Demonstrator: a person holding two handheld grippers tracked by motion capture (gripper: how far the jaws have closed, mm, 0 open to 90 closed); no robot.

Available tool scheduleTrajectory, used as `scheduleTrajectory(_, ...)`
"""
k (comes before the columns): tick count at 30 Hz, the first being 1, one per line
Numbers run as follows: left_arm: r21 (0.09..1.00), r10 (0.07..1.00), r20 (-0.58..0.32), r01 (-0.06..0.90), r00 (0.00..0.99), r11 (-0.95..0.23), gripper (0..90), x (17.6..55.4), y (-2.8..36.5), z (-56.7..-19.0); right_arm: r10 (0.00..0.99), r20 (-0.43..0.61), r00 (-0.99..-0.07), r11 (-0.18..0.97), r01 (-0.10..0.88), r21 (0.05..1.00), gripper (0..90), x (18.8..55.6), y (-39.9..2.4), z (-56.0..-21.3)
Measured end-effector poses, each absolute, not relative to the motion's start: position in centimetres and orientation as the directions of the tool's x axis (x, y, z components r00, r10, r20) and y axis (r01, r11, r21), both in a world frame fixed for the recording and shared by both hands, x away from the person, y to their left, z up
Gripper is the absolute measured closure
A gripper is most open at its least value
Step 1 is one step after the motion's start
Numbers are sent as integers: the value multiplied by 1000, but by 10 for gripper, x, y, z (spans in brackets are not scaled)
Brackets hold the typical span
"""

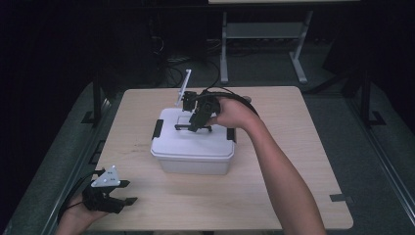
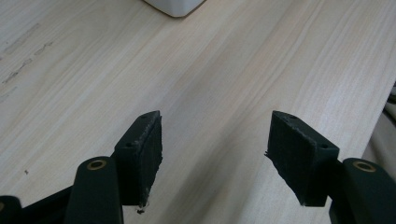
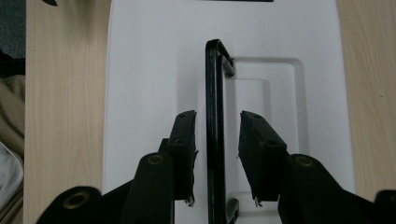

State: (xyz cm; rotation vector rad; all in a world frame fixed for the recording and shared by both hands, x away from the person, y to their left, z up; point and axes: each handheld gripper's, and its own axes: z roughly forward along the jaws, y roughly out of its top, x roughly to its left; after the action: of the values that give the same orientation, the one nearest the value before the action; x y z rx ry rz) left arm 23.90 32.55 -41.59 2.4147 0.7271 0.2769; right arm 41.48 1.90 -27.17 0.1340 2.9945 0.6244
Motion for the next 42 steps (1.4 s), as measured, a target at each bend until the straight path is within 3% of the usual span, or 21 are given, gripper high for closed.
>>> scheduleTrajectory(42,600,558,9,442,830,-667,354,239,325,-417,176,-72,-982,894,128,430,636,392,-45,-244)
